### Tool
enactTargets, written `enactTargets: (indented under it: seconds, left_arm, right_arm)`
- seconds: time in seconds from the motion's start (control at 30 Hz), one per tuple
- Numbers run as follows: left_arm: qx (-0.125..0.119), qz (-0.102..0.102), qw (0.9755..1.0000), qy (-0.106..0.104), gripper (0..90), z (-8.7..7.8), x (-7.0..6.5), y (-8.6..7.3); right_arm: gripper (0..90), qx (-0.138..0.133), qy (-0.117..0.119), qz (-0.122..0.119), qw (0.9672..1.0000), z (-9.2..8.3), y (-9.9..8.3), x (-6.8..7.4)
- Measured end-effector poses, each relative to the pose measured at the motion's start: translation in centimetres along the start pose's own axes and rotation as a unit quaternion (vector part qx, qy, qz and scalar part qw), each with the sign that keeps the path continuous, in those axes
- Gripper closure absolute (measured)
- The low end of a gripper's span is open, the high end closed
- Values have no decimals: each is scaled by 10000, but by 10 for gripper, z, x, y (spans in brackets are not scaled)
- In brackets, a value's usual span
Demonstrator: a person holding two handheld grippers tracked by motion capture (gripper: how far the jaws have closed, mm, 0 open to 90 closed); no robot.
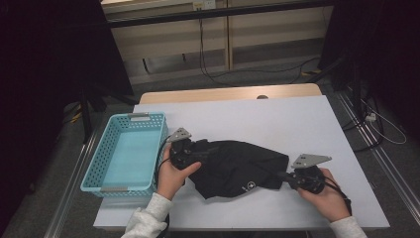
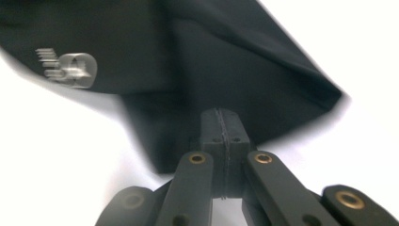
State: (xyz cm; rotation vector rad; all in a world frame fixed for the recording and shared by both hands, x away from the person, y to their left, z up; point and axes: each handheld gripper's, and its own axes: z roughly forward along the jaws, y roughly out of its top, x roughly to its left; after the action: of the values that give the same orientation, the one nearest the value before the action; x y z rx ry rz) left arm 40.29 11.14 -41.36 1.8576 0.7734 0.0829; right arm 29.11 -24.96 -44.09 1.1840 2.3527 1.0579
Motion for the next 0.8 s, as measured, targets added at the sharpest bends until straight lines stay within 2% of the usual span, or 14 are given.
enactTargets:
  seconds: [0.03, 0.07, 0.13, 0.2, 0.23, 0.33, 0.37, 0.4, 0.43, 0.6, 0.73, 0.8]
  left_arm:
    - [29, 52, 10000, -38, 381, 3, -2, 0]
    - [68, 118, 9999, -71, 395, 7, -2, 0]
    - [160, 184, 9997, -93, 416, 12, -2, 0]
    - [194, 124, 9997, -88, 414, 16, -1, -1]
    - [221, 138, 9996, -80, 415, 18, -1, -2]
    - [288, 129, 9994, -127, 417, 22, -1, -3]
    - [320, 197, 9992, -124, 417, 23, 0, -4]
    - [368, 189, 9991, -133, 418, 24, -1, -5]
    - [403, 181, 9989, -178, 426, 25, -1, -6]
    - [585, 443, 9972, -139, 452, 30, -3, -11]
    - [670, 474, 9966, -16, 435, 38, 0, -14]
    - [827, 545, 9951, 29, 449, 43, 0, -17]
  right_arm:
    - [900, -23, -47, 56, 10000, -4, -3, -5]
    - [900, -122, -127, 219, 9996, -11, -10, -13]
    - [900, -229, -109, 300, 9992, -13, -12, -15]
    - [900, -381, 23, 401, 9985, -15, -12, -13]
    - [863, -448, 130, 382, 9982, -13, -11, -10]
    - [756, -505, 357, 229, 9978, -6, -5, 4]
    - [705, -504, 417, 218, 9976, -2, -2, 8]
    - [675, -486, 405, 175, 9978, 1, 0, 12]
    - [632, -388, 466, 34, 9982, 9, 3, 20]
    - [622, -197, 638, -178, 9976, 18, 6, 31]
    - [519, -22, 718, -343, 9968, 26, 5, 38]
    - [498, -1, 732, -553, 9958, 29, 4, 42]
